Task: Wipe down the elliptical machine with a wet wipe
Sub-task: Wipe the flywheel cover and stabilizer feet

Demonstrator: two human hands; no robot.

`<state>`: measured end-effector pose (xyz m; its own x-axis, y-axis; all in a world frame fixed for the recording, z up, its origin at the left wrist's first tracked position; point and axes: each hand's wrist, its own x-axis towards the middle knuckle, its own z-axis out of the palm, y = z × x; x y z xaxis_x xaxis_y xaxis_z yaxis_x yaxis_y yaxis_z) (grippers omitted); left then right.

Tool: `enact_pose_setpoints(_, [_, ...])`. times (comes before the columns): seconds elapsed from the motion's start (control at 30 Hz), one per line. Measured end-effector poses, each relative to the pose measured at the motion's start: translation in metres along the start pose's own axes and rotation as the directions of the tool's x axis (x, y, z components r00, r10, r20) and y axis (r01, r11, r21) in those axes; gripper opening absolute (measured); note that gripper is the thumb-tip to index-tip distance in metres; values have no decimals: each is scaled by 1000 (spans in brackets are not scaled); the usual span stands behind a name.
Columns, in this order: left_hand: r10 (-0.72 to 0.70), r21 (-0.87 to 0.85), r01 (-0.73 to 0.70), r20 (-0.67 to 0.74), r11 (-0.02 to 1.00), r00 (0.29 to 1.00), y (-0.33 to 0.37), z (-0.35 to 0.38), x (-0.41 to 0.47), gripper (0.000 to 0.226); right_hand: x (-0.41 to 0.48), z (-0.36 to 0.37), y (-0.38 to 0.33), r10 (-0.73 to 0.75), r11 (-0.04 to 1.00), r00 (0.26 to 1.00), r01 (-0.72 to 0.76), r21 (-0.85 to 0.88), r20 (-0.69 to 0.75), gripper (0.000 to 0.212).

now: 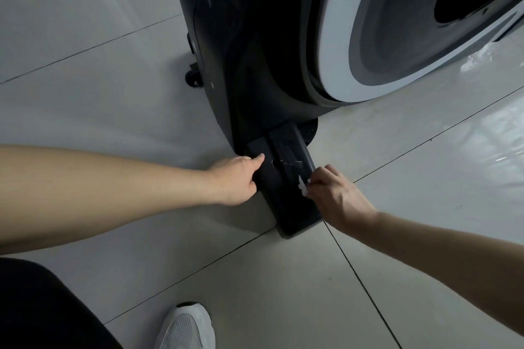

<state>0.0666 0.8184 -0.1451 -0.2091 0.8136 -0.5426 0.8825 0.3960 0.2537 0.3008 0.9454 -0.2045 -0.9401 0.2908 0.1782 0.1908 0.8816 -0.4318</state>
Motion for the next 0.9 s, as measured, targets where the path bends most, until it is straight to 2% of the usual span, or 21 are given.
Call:
enact_pose_setpoints(0.27, [-3, 65, 1, 33, 998, 999, 1, -4, 3, 74, 115, 8, 12, 77, 997, 993, -75, 26, -87, 15])
enact_pose_setpoints(0.33, [-1, 87, -3, 46, 996, 999, 4, -4, 4, 74, 107, 8, 14, 102, 995, 990, -99, 30, -95, 16])
enact_pose_setpoints(0.47, [-10, 110, 4, 55, 994, 998, 6, -6, 8, 73, 28, 4, 8, 20, 998, 997, -15, 66, -69, 24])
enact_pose_setpoints(0.57, [-13, 101, 7, 60, 995, 998, 6, -13, 10, 70, -7, 2, 8, 22, 994, 999, -17, 104, -44, 28])
enact_pose_setpoints(0.73, [-18, 106, 14, 41, 994, 999, 6, -21, 8, 70, 63, 11, 16, 44, 996, 995, -37, 83, -92, 24])
enact_pose_setpoints(0.9, [-10, 120, 5, 42, 993, 999, 3, -19, 8, 70, 117, 15, 9, 136, 990, 978, -126, 70, -156, 18])
